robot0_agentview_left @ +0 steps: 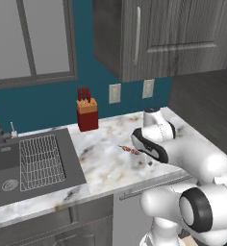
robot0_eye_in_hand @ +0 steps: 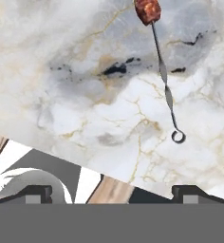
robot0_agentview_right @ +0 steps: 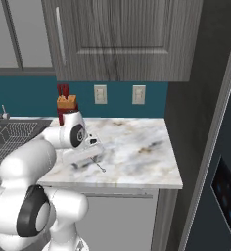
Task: Store the kebab skewer in the freezer for long-term storage. Close the freezer door after placing the cooked food.
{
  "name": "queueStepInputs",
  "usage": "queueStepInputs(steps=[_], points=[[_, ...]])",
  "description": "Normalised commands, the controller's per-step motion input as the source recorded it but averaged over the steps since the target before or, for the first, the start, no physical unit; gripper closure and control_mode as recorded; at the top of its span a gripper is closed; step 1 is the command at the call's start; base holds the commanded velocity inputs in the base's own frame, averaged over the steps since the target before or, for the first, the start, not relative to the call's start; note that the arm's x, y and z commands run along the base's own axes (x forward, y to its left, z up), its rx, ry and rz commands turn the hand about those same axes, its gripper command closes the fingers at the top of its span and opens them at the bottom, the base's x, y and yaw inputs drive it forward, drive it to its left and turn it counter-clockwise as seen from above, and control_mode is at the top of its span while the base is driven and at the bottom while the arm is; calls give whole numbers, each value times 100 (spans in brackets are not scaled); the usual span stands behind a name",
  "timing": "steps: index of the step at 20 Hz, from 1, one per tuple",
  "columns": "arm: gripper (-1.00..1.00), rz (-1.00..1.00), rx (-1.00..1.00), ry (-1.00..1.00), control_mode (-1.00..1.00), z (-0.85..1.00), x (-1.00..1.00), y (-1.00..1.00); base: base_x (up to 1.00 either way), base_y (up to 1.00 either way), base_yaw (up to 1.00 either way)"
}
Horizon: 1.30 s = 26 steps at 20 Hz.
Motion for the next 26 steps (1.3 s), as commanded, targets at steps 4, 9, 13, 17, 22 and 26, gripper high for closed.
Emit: queueStepInputs(steps=[4,9,13,17,22,26], points=[[-100,10,0,-1,-100,-7,13,-20,0,0,0],[-100,6,0,-8,-100,-9,8,-19,0,0,0],[-100,5,0,-7,-100,-21,10,-8,0,0,0],[-100,5,0,-3,-100,-22,14,0,0,0,0],[-100,4,1,0,-100,-12,16,0,0,0,0],[-100,3,0,0,-100,-9,19,0,0,0,0]])
